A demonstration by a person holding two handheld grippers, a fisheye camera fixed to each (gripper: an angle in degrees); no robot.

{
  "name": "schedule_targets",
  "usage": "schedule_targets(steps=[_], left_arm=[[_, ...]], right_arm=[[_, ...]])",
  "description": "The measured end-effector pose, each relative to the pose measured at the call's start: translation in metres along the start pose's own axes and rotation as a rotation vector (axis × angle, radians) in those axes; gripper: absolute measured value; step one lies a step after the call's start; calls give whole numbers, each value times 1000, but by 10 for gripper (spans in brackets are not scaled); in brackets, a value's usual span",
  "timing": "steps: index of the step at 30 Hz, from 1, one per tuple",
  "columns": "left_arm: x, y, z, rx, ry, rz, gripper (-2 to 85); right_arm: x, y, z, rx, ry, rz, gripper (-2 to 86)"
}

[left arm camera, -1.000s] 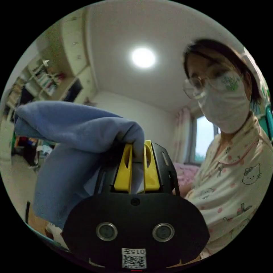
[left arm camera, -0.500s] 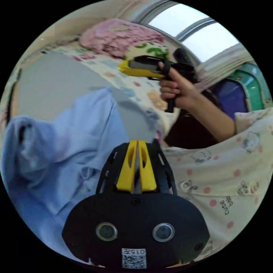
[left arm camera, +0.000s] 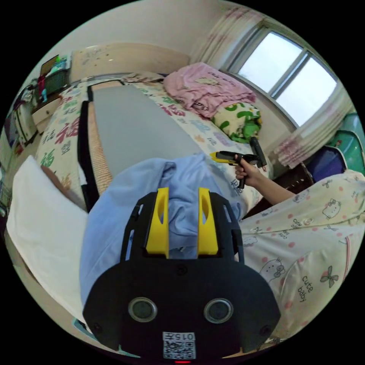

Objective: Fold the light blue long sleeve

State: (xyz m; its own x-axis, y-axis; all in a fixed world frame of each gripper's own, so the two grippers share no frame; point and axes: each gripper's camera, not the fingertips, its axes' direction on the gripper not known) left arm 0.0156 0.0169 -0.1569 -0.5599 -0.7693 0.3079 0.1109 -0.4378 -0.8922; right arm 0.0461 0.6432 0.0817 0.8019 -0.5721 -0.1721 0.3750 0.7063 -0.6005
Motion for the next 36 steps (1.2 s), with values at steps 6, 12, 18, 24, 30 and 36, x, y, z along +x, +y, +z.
schedule_targets(steps=[6,12,18,24,30,36], left_arm=[[-33,9,25,92,-13,-256,142],[-58,-3,48,57,-28,-289,110],[-69,30,-14,246,-10,-262,24],[-95,85,-152,620,46,-269,5],[-90,125,-241,894,135,-107,2],[-70,144,-291,1001,186,75,1]], right_arm=[[19,-25,28,-159,43,13,124],[26,-12,7,-185,88,-24,65],[35,36,-73,18,-71,-49,53],[43,81,-203,372,-165,-67,50],[27,137,-347,688,-214,-245,50],[3,194,-423,814,-236,-381,49]])
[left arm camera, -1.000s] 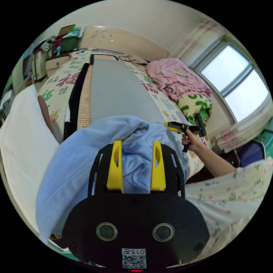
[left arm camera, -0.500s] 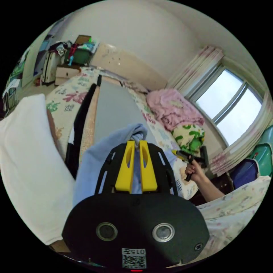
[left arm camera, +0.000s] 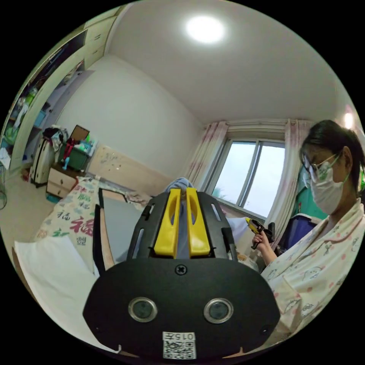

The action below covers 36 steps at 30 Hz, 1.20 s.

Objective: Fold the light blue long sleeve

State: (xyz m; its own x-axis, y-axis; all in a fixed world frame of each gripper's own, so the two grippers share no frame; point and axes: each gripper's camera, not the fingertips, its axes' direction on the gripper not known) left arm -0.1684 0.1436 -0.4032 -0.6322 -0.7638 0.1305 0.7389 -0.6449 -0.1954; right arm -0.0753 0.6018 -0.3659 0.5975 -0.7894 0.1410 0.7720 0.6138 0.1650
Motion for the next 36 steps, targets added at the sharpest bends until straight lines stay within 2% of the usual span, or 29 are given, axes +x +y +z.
schedule_targets(steps=[5,9,12,15,18,20,22,24,29,31,33,36], left_arm=[[17,-23,-22,20,58,55,2],[3,-30,-18,12,80,-2,4],[-20,-24,12,-97,2,-63,8],[-61,-2,66,-264,-149,-155,16],[-112,31,129,-457,-329,-289,36],[-119,46,146,-504,-511,-304,53],[-105,48,139,-466,-492,-265,61],[-92,52,132,-496,-445,-229,66],[-56,93,123,-862,-327,-214,69],[-42,113,121,-949,-299,-255,71],[-34,135,120,-1004,-324,-286,75],[-33,168,122,-1111,-515,-328,89]], right_arm=[[-22,-7,-43,81,-37,-28,47],[-19,-11,-43,50,39,-17,43],[4,-9,-13,-14,97,42,40],[45,-4,55,-131,297,118,44],[76,8,117,-239,448,121,54],[75,15,133,-285,416,101,60],[65,35,139,-332,379,-11,68],[70,55,142,-435,400,-24,71],[115,127,126,-689,328,254,75],[117,161,115,-738,403,331,86],[115,179,112,-783,464,366,100],[106,195,123,-865,479,374,113]])
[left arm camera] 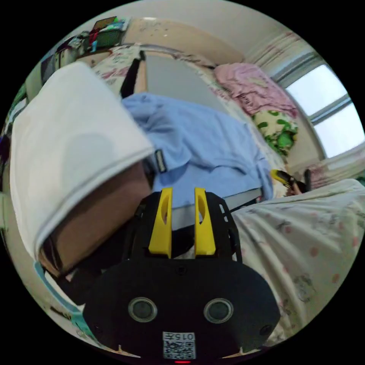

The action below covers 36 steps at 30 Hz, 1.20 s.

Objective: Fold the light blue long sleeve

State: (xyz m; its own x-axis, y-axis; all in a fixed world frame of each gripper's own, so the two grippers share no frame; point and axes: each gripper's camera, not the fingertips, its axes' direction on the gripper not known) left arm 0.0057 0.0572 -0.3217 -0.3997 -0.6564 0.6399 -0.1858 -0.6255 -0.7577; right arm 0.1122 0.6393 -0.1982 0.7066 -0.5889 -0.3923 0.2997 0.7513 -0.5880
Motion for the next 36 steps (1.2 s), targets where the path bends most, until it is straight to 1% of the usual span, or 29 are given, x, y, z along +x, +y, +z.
schedule_targets(steps=[2,4,7,9,11,12,13,14,17,20,22,24,26,28,29,30,32,34,35,36], left_arm=[[-4,0,8,30,-41,-63,98],[-7,-7,9,73,-26,-93,96],[-5,-29,17,35,-57,-103,89],[1,-39,21,9,-80,-79,81],[3,-50,20,-5,-66,-84,67],[3,-53,19,-16,-44,-75,54],[0,-60,18,-41,-3,-77,28],[-2,-65,16,-65,19,-81,19],[5,-72,4,-106,4,-20,7],[17,-74,-11,-155,-33,46,2],[23,-71,-17,-196,-66,85,4],[29,-68,-18,-210,-113,127,6],[35,-68,-16,-211,-132,177,8],[39,-71,-21,-250,-148,217,10],[43,-73,-31,-247,-147,274,13],[46,-74,-38,-236,-146,308,16],[62,-83,-69,-161,-121,465,26],[77,-96,-88,-79,-102,571,36],[88,-108,-96,-24,-81,631,46],[93,-114,-97,-1,-65,661,51]], right_arm=[[-14,-3,10,-51,8,-43,120],[-33,-13,27,-118,106,-110,131],[-47,-25,44,-168,170,-160,129],[-52,-31,48,-182,174,-182,125],[-54,-39,49,-199,154,-174,116],[-56,-43,49,-211,134,-180,106],[-60,-45,51,-228,115,-201,61],[-62,-47,52,-236,115,-201,39],[-77,-52,55,-264,154,-239,23],[-97,-51,54,-320,239,-305,16],[-115,-43,56,-402,377,-391,16],[-121,-35,57,-439,436,-432,20],[-123,-33,47,-409,390,-430,28],[-128,-33,26,-406,344,-444,46],[-130,-33,19,-392,332,-458,48],[-135,-32,4,-341,323,-487,51],[-146,-33,-17,-242,326,-533,61],[-172,-34,-34,-105,254,-675,69],[-180,-35,-34,-81,230,-718,71],[-197,-37,-28,-63,190,-811,75]])
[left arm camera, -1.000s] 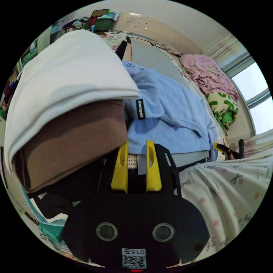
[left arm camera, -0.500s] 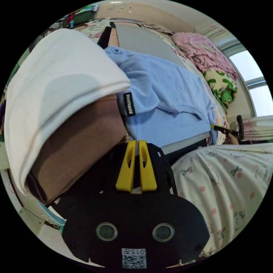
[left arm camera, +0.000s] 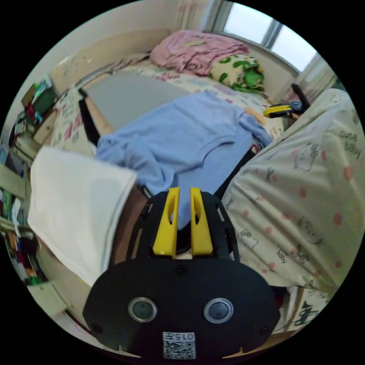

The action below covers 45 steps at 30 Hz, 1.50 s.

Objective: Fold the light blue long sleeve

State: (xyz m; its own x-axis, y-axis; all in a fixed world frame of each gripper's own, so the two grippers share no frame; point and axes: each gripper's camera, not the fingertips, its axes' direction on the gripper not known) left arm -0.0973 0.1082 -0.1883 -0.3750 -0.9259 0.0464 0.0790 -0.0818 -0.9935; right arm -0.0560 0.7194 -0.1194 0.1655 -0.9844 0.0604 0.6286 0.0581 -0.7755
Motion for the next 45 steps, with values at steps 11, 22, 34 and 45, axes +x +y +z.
schedule_targets(steps=[11,22,34,45], left_arm=[[19,-78,119,-278,23,331,96],[-44,-107,75,-214,148,27,16],[-184,-221,-20,499,-317,-500,52],[-95,-38,44,27,-37,-367,70]], right_arm=[[-89,-57,114,-357,-53,-544,103],[-25,-113,51,-244,-84,-288,7],[89,-286,-36,345,17,148,57],[60,-7,33,-70,-250,289,79]])
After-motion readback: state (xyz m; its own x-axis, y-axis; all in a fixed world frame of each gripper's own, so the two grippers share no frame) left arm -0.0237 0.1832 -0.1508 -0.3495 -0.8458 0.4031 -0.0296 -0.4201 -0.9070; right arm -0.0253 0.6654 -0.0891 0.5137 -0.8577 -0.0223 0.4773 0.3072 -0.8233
